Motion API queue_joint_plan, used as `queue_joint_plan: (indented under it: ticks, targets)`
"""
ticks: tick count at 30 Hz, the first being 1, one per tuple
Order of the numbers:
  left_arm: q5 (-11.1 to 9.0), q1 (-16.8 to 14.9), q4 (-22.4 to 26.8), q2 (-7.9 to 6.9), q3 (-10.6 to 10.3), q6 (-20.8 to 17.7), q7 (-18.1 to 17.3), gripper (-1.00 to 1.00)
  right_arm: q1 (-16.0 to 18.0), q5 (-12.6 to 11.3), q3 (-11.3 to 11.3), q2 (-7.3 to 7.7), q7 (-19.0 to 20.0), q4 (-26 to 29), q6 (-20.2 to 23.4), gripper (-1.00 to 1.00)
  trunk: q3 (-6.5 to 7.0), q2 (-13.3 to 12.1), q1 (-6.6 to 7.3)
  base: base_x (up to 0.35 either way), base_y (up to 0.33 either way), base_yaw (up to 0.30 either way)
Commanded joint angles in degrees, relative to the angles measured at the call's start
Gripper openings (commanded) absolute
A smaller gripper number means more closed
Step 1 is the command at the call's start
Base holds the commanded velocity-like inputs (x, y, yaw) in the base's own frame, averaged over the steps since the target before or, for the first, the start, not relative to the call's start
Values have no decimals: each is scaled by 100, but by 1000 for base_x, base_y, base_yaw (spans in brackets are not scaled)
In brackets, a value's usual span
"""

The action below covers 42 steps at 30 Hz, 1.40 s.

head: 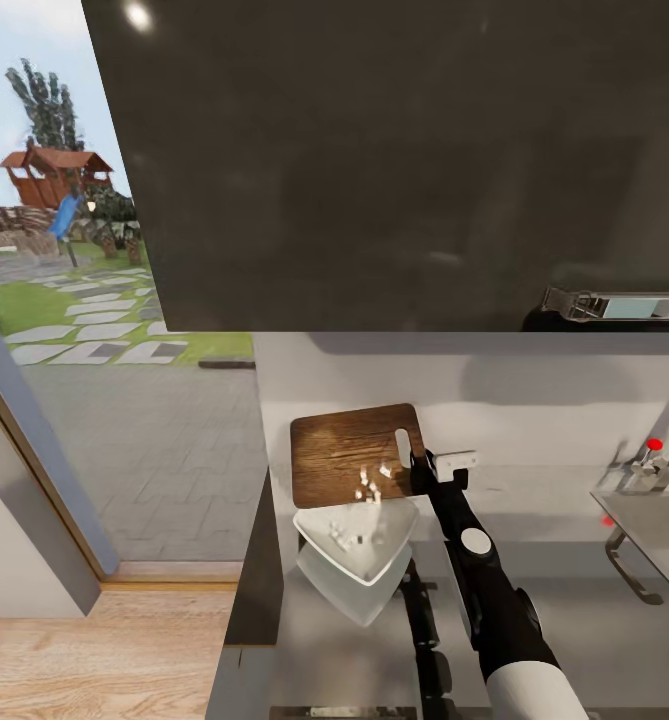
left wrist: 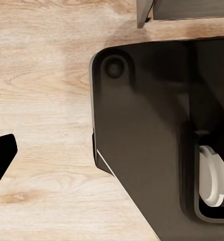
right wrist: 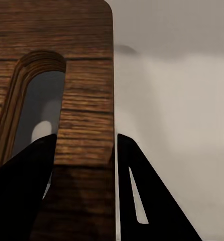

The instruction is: In the kitchen, take the Vidalia onion out of the sink, dice it on the chopping board with the paring knife, put the diced onion into the bowl on the countertop, then place both the paring knife and the chopping board into the sink.

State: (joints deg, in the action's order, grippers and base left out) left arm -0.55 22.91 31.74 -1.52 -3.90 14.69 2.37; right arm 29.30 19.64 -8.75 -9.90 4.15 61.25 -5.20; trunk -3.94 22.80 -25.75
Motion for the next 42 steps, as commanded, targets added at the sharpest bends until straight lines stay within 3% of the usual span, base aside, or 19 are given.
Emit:
queue_joint_plan:
  ticks: [1, 42]
  targets:
    - [-6, -1, 7, -7, -32, 8, 26, 100, 5, 48, -30, -10, 44, 1, -24, -100, -11, 12, -4, 0, 0, 0]
    - [-6, -1, -1, -7, -32, 8, 26, 100, 5, 48, -35, -10, 39, 20, -20, -100, -11, 12, -4, -1, 0, 0]
